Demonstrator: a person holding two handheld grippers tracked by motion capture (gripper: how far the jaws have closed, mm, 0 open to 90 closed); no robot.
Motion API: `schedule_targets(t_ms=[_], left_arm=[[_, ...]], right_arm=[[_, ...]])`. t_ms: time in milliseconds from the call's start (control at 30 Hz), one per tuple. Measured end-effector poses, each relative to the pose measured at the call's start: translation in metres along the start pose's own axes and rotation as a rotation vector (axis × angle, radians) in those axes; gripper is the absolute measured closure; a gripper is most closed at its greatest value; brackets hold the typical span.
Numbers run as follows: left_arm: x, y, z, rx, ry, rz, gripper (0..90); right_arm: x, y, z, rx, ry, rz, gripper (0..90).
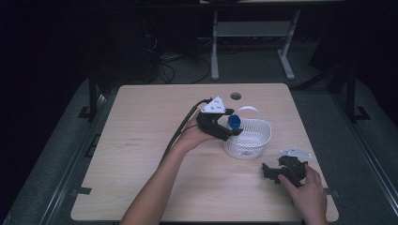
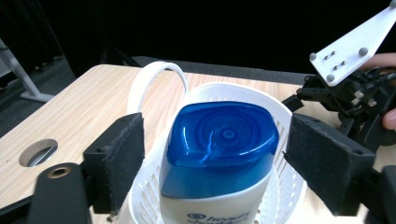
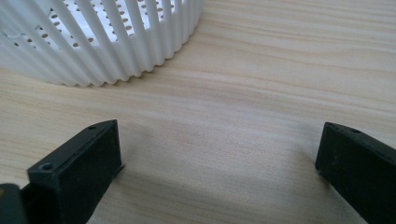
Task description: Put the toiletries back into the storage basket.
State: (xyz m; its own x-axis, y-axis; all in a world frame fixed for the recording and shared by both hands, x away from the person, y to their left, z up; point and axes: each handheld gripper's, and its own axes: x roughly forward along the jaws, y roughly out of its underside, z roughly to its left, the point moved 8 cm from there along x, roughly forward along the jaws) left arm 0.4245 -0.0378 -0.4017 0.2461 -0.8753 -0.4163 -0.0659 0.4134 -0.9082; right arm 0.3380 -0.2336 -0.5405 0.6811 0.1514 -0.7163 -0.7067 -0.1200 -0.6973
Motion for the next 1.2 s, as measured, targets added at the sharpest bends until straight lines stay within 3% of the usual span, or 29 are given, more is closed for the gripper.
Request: schedule_targets(t_ms=[300, 500, 867, 1200], left_arm=[[-0.023, 0.001, 0.004, -0.024, -0.044, 0.035, 14.2], [-0.041, 0.011, 0.007, -0.056, -0.093, 0.07, 13.4], [-0.08, 0.038, 0.004, -0.112, -0.154, 0.131, 13.4], [-0.115, 0.077, -0.001, -0.147, -0.209, 0.161, 13.5]], right_arm=[[0.0, 0.0, 0.0, -0.001, 0.0, 0.0, 0.0], [0.0, 0.0, 0.0, 0.0, 0.0, 0.0, 0.0], [0.0, 0.0, 0.0, 0.0, 0.0, 0.0, 0.0], [0.0, 0.0, 0.0, -0.001, -0.001, 0.0, 0.0]])
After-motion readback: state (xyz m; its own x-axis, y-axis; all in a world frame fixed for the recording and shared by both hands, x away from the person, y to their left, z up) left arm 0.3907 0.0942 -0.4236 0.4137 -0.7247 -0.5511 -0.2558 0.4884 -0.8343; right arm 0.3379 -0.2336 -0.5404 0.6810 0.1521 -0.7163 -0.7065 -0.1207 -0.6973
